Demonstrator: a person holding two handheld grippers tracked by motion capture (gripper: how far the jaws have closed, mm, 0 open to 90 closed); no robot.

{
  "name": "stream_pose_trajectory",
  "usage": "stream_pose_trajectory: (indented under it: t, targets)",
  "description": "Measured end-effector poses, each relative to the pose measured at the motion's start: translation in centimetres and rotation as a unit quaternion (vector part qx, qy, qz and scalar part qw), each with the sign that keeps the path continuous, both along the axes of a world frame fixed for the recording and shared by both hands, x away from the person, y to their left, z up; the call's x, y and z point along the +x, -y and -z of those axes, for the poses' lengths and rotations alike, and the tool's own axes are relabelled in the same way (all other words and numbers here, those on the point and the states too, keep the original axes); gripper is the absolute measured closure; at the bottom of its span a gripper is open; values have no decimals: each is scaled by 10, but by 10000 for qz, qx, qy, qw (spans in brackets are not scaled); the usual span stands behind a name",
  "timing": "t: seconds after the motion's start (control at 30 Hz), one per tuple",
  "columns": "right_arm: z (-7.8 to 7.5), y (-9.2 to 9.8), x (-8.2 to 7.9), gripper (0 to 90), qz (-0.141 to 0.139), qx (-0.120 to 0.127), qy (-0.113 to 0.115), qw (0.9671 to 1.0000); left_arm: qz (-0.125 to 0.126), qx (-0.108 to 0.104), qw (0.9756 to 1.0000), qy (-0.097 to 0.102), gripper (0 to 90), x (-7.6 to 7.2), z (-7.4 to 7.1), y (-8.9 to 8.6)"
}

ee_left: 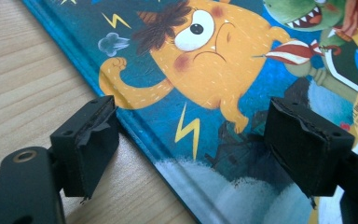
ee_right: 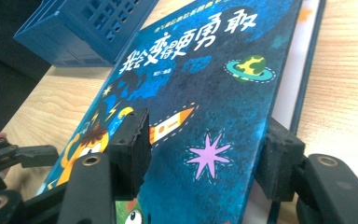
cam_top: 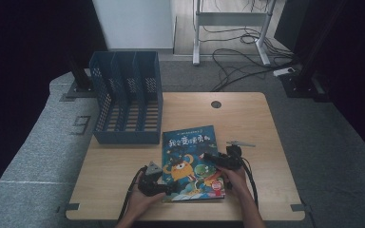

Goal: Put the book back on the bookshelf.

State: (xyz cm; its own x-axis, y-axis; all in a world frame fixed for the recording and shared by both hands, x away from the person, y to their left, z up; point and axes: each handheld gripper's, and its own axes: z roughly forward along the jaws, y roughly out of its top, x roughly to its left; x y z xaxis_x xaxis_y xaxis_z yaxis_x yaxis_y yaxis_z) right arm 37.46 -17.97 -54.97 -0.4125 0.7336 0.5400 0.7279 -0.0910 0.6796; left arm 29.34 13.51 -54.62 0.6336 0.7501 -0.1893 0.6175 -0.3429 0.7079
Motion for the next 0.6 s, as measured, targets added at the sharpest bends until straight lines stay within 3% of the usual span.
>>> stream_pose_trajectory:
  t: [0.03,0.1,0.23,0.33,0.57,0.6]
  targets:
    - [2,1,1,477,25,-110,-56,9999,-9,10,10000,5,177,0,0,0]
    - [2,2,1,487,19,-105,-95,9999,-13,22,10000,15,176,-1,0,1]
    - [-2,9,-3,574,57,185,-191,9996,-19,-59,10000,-45,174,0,0,-1]
    - [-5,12,-6,593,22,240,-225,9995,-16,-91,9999,-82,170,0,-1,-1]
    - [-13,24,-27,627,1,16,-176,9998,64,-64,9999,-96,171,0,-1,0]
    - [-12,27,-32,628,25,-220,-221,9995,51,-10,10000,-56,171,0,-1,1]
